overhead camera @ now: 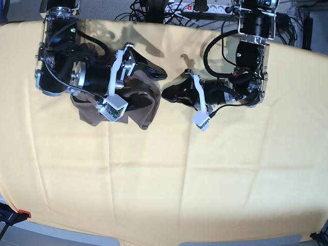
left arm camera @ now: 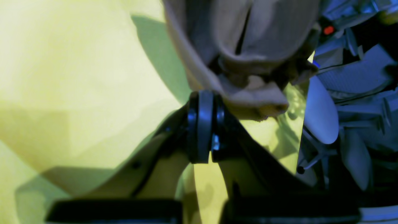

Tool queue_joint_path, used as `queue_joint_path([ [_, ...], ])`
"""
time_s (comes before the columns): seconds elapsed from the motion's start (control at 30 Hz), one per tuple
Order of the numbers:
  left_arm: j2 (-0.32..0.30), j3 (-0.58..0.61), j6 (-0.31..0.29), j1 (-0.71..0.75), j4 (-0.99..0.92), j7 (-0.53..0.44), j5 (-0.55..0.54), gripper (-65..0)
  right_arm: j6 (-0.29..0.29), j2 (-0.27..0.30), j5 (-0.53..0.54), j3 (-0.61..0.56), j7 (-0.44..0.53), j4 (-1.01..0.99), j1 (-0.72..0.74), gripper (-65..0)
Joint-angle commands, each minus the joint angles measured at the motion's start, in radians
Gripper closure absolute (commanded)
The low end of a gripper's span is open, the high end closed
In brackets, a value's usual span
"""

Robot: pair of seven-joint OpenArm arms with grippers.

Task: Fold the T-shirt properly
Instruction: 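Grasp the other strip end with the right gripper and lift it, then fold the held end over toward the left gripper with the right gripper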

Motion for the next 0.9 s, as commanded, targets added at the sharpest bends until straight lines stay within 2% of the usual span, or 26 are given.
queue_joint_path([
  [0.0, -0.001, -0.003, -0.009, -0.018, 0.018, -0.018, -0.022, 0.0, 0.003, 0.008, 0.005, 0.035, -0.003, 0.046, 0.008, -49.3],
  [0.2, -0.001, -0.003, -0.009, -0.017, 0.018, -0.019, -0.017, 0.0, 0.003, 0.066, 0.01, 0.246, 0.015, 0.125, -0.059, -49.3],
  [0.33, 0.0, -0.003, -0.009, -0.016, 0.018, -0.018, -0.021, 0.0, 0.003, 0.076, 0.014, 0.309, 0.039, 0.122, -0.126, -49.3],
  [0.6, -0.001, -0.003, -0.009, -0.014, 0.018, -0.018, -0.044, 0.0, 0.003, 0.075, -0.161, 0.286, 0.328, 0.003, -0.152, -49.3],
  [0.83, -0.001, -0.003, -0.009, -0.014, 0.018, -0.018, -0.048, 0.0, 0.003, 0.076, -0.268, 0.132, 0.323, -0.061, -0.152, -49.0],
  [0.87, -0.001, -0.003, -0.009, -0.014, 0.018, -0.018, -0.048, 0.0, 0.003, 0.076, -0.278, 0.114, 0.328, -0.061, -0.15, -46.5],
])
